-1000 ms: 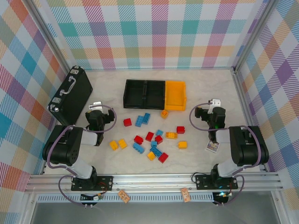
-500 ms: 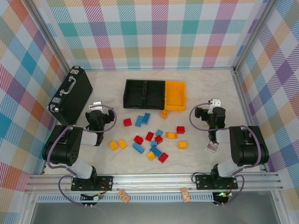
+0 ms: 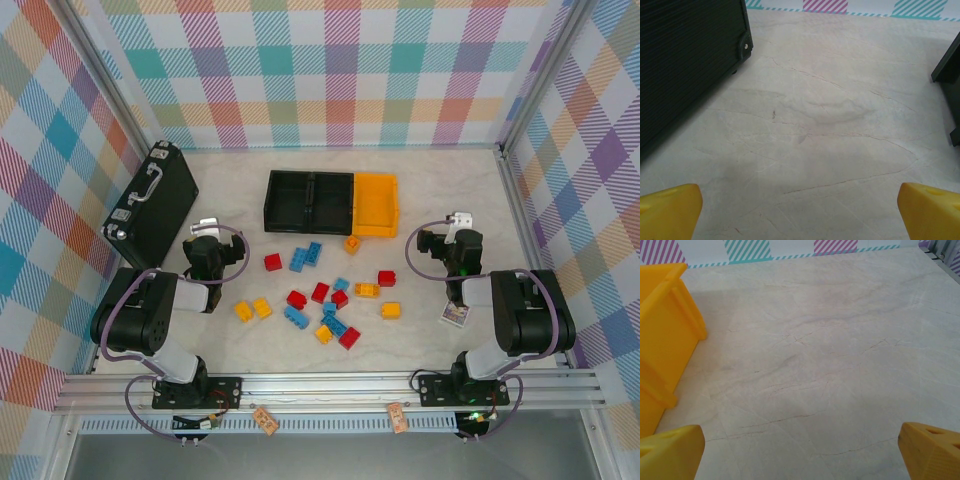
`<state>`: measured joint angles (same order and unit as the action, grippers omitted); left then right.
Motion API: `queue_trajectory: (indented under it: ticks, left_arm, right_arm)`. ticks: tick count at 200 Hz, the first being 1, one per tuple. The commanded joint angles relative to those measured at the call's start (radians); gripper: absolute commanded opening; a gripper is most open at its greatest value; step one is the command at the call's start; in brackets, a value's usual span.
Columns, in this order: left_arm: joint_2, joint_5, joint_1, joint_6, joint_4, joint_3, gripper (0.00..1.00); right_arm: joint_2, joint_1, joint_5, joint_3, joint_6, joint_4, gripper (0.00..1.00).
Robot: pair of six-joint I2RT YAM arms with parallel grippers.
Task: Sort the legos into containers by color
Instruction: Pick up the lego from the center of the table.
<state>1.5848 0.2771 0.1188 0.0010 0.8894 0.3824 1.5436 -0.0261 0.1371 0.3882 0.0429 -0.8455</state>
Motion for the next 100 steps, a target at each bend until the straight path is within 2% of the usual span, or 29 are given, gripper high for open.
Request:
queue_trajectory:
  ticks: [1,43,75,100]
  left_arm:
    - [-0.006,-0.012,-0.014,0.008,-0.005,0.016,1.00]
    - [-0.013,-0.007,-0.015,0.010,0.001,0.016,1.00]
    - [-0.122,-0.004,-0.014,0.009,-0.302,0.134,1.00]
    - [-0.204,0.037,-0.003,-0.006,-0.405,0.172,1.00]
  right_arm:
    - [-0.008,-0.003,-0.016,0.007,-0.006,-0.017,0.99]
    - [-0.027,-0.003,-0.003,0.022,0.001,0.018,0.99]
    - [-0.136,-0.006,-0.009,0.116,-0.009,0.287,0.99]
    - [-0.209,-0.006,-0.029,0.162,0.022,0.411,0.99]
